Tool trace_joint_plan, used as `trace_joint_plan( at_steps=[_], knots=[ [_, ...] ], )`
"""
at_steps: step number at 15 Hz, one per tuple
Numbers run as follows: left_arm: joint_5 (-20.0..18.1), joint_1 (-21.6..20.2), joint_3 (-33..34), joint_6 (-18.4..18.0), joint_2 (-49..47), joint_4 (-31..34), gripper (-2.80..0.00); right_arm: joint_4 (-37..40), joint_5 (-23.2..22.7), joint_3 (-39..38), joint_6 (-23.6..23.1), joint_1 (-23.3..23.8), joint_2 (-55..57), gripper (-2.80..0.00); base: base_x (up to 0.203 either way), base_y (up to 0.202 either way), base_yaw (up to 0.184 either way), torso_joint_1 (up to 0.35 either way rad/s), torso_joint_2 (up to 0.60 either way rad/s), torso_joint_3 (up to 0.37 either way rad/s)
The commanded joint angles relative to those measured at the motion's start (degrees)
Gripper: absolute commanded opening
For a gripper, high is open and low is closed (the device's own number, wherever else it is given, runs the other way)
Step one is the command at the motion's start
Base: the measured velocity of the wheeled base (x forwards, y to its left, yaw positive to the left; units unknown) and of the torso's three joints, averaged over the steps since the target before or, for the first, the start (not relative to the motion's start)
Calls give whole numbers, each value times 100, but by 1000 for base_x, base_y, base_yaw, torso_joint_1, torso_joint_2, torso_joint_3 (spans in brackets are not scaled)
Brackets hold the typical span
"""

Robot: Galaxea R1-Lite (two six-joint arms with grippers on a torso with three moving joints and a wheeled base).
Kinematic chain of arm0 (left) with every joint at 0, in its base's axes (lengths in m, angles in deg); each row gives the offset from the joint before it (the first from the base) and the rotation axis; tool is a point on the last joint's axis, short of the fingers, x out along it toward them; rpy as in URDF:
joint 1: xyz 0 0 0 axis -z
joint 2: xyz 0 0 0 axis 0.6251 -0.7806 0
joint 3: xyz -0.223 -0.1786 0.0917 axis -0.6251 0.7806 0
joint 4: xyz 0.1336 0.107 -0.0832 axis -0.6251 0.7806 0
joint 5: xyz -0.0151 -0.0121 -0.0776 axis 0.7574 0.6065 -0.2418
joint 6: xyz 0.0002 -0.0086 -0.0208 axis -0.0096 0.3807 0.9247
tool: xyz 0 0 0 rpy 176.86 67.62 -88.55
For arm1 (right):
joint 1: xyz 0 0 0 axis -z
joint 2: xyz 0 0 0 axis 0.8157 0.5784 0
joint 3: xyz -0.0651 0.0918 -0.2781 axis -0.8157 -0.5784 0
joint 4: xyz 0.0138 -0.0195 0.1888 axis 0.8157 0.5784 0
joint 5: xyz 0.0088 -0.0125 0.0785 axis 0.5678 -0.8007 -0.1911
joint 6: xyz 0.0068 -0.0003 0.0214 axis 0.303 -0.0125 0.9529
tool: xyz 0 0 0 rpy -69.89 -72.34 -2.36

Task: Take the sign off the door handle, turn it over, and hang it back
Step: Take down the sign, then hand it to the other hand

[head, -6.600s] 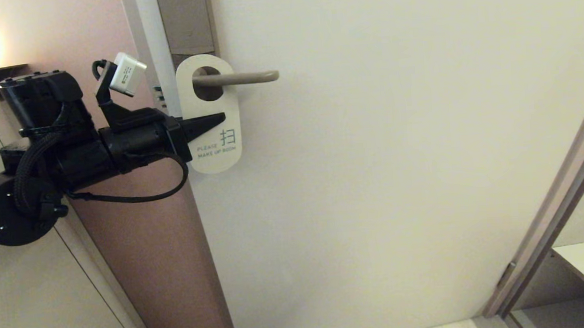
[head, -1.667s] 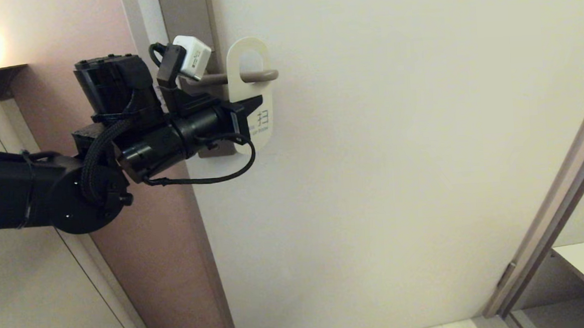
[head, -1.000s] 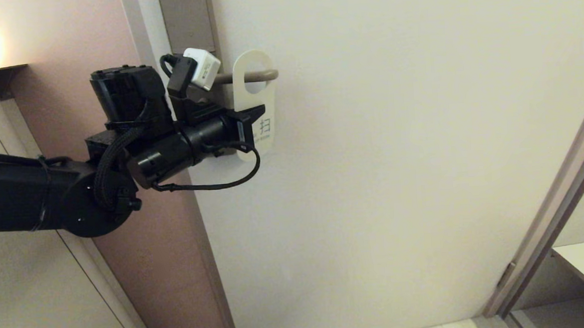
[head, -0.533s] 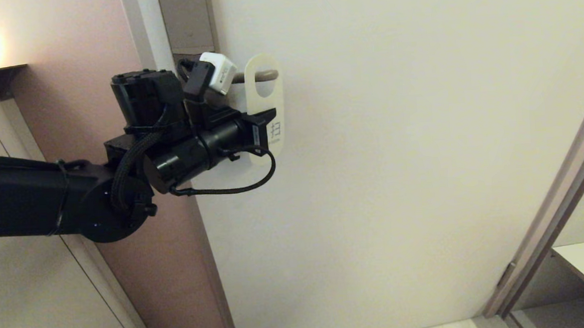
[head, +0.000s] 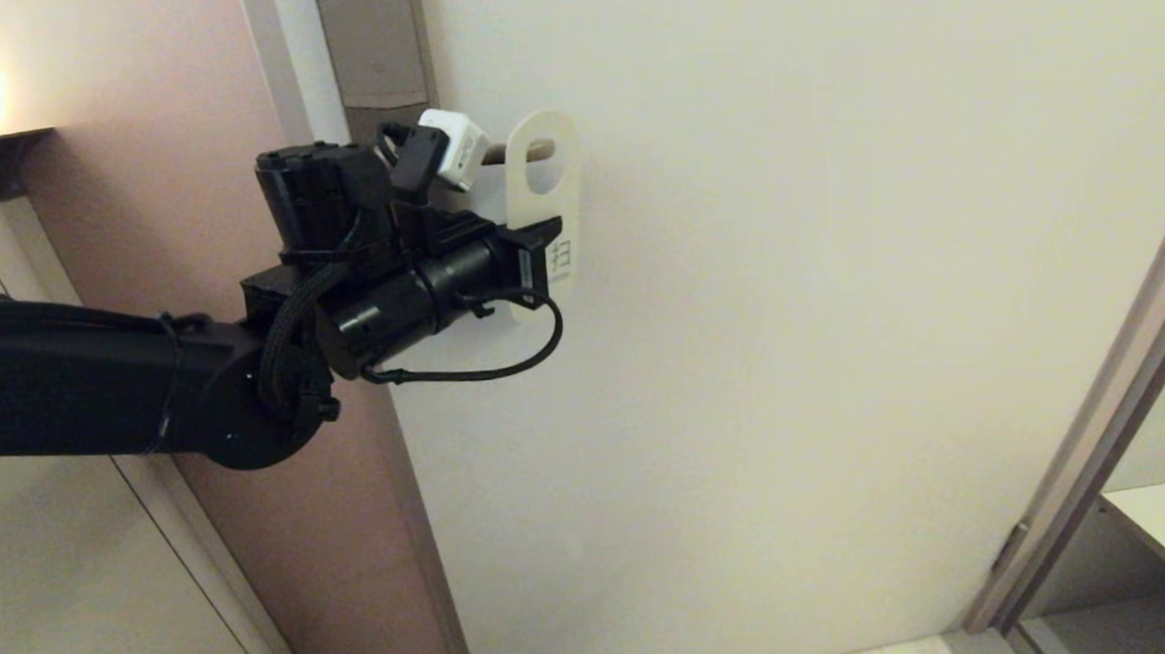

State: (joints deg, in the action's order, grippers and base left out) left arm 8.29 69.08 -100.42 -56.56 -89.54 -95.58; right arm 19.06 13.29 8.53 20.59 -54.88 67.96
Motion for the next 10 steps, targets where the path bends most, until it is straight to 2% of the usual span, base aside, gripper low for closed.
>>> trace_joint_plan(
  at_steps=[1,7,10],
  knots=[
    [-13,61,-145,2,-76,-22,-280,-3,-2,0,2,-4,6,-280,0,0,0,0,0,0],
    [-4,232,-129,11,-33,-28,-280,-3,-2,0,2,-4,0,-280,0,0,0,0,0,0],
    [4,449,27,11,106,-38,-280,-3,-2,0,2,-4,0,-280,0,0,0,0,0,0]
  ],
)
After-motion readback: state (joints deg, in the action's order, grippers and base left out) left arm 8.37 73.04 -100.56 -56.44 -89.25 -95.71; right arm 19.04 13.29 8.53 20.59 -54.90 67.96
